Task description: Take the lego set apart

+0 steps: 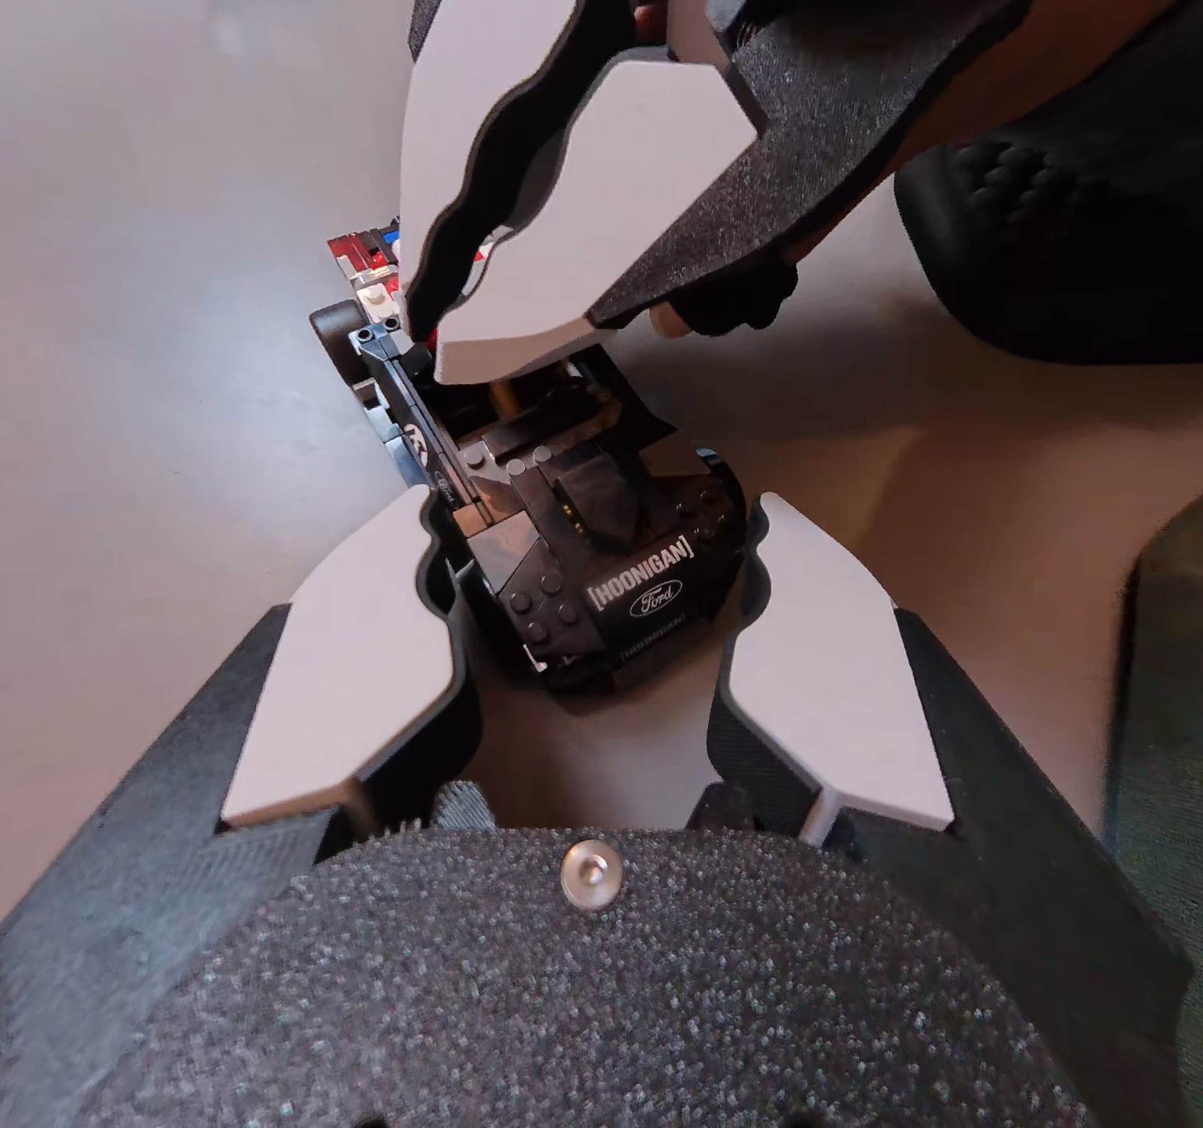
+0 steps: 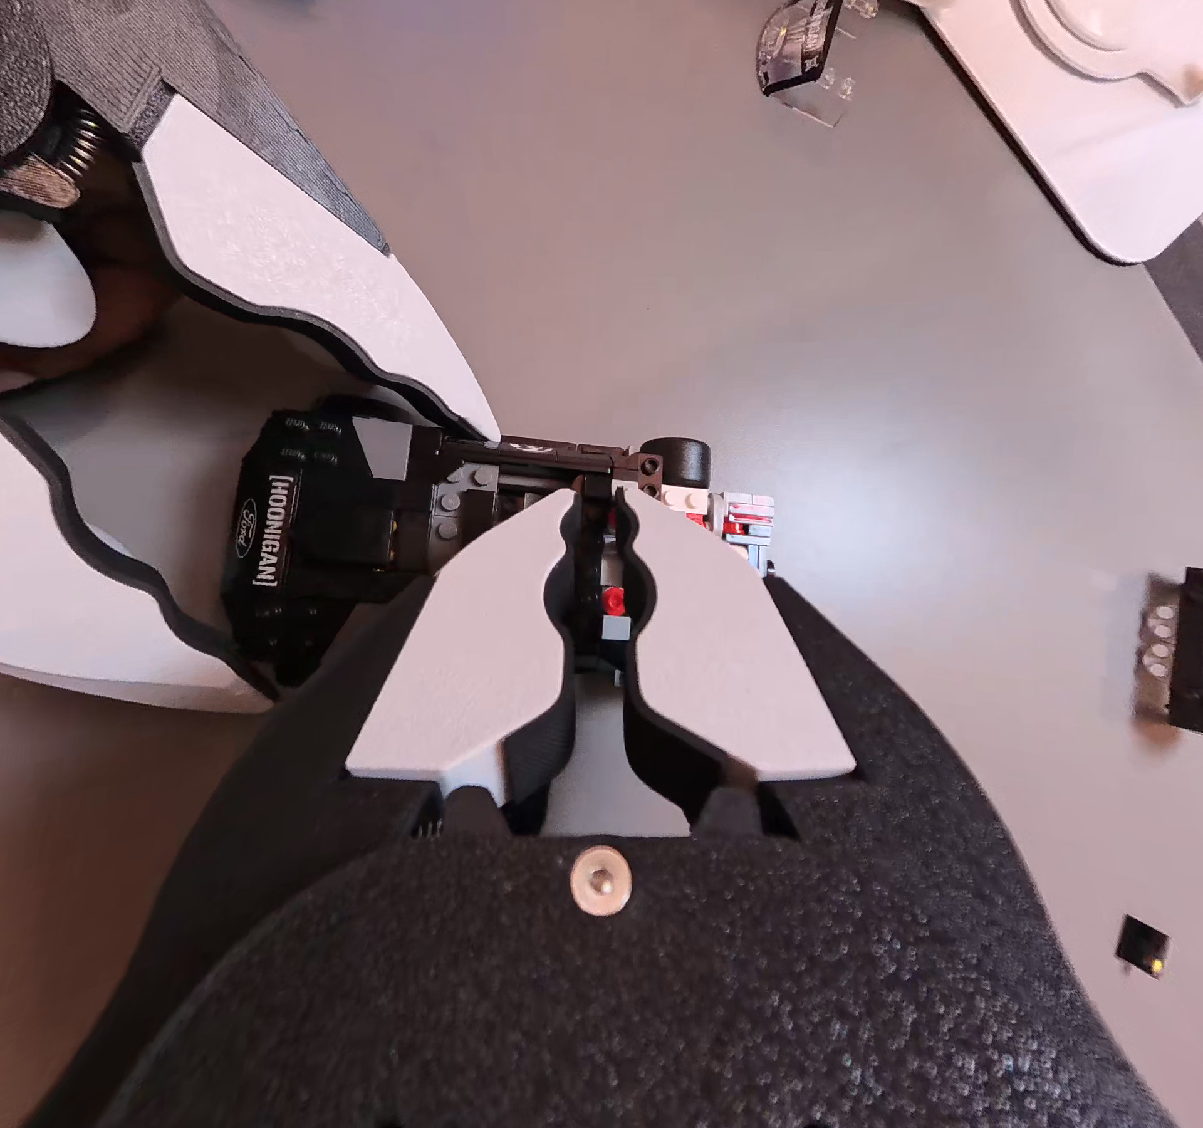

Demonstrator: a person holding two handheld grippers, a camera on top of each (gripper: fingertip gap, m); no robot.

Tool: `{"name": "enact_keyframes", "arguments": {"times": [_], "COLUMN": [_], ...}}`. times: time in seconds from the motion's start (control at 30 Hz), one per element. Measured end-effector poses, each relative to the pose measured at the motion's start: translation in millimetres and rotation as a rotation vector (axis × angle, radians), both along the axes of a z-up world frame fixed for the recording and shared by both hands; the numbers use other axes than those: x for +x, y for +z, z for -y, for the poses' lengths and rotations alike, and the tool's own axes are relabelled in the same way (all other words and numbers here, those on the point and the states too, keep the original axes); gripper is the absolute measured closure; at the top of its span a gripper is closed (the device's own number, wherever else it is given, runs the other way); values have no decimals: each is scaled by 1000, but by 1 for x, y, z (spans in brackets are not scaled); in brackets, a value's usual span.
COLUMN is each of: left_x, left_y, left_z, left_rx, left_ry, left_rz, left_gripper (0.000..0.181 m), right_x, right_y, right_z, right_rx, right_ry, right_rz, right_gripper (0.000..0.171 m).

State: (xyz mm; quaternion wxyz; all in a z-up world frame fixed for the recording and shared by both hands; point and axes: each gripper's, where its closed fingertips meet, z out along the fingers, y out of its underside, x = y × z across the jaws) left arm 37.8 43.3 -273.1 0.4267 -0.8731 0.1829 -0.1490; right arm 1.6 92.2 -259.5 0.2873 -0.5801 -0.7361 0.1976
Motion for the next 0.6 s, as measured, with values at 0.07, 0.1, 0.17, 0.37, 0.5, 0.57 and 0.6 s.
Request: {"name": "enact_keyframes", "arguments": {"times": [0.07,0.1,0.17,0.37,0.5,0.57,0.6], "left_x": [0,0,0,0,0,0,0], "left_y": [0,0,0,0,0,-1,-1], "left_z": [0,0,0,0,0,0,0], "left_rx": [-1,-1,-1,-2,-3,-4,-5], "left_ry": [1,1,2,2,-6,-6,-6], "left_rz": [2,1,2,5,4,5,6], "left_gripper": [95,95,95,95,95,95,95], "right_x": [0,0,-1,-2,-2,-2,-2], "right_y": [0,0,1,1,0,1,1], "right_z": [0,0,1,0,2,2,2], "right_rx": [33,39,20,42,78,97,125], "right_ry": [4,3,-7,-8,9,22,31], "right_rz": [-6,-11,-31,-47,-46,-59,-70], "right_gripper": [162,162,161,161,163,163,164]}}
